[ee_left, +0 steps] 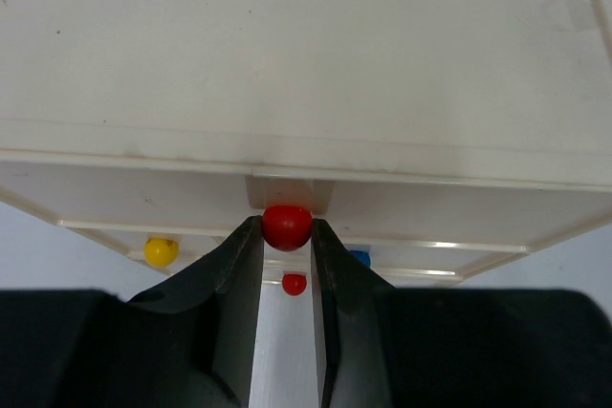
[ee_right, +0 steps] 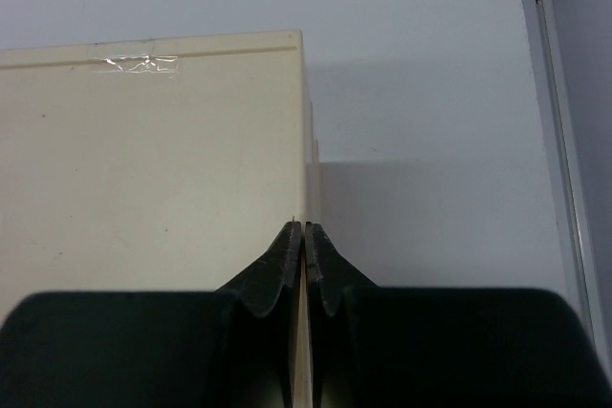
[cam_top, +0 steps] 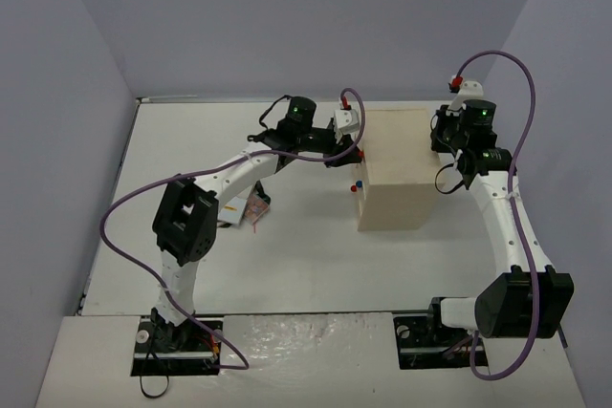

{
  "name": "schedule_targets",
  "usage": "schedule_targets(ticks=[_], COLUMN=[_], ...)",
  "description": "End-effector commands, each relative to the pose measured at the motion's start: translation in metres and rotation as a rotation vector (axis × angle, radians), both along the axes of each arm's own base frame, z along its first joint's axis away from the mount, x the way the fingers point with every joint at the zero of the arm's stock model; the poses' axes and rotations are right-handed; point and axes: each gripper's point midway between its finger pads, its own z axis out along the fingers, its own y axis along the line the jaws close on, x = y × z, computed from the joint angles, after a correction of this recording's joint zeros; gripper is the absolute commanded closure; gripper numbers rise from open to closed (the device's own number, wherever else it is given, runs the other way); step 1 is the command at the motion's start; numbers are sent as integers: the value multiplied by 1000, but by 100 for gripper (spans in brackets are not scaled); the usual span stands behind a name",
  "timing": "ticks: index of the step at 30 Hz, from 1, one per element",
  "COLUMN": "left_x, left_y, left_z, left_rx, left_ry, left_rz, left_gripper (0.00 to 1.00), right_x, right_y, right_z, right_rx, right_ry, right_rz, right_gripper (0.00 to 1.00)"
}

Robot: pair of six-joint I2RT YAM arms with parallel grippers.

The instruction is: Organize the makeup

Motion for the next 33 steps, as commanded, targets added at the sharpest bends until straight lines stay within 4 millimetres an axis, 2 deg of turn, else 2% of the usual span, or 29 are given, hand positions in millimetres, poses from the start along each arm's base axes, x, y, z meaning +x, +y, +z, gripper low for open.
schedule_targets(ticks=[1,19,24,33], left_x=[-16,-24,-26,-26], left_y=[9,50,58,72], left_z=[57,30,17,6], left_rx=[-80,-16,15,40], left_ry=[-109,-43,-26,-17], left_rz=[-39,34,51,86], left_gripper=[100,100,100,100], right_x=[7,4,4,2], right_y=[-20,-33,-32,-32], right_z=[10,13,15,15], right_rx=[-47,-65,-56,-55], right_ry=[-35,-41,-48,-50], right_rz=[-77,-134,-136,-140], right_gripper=[100,100,100,100])
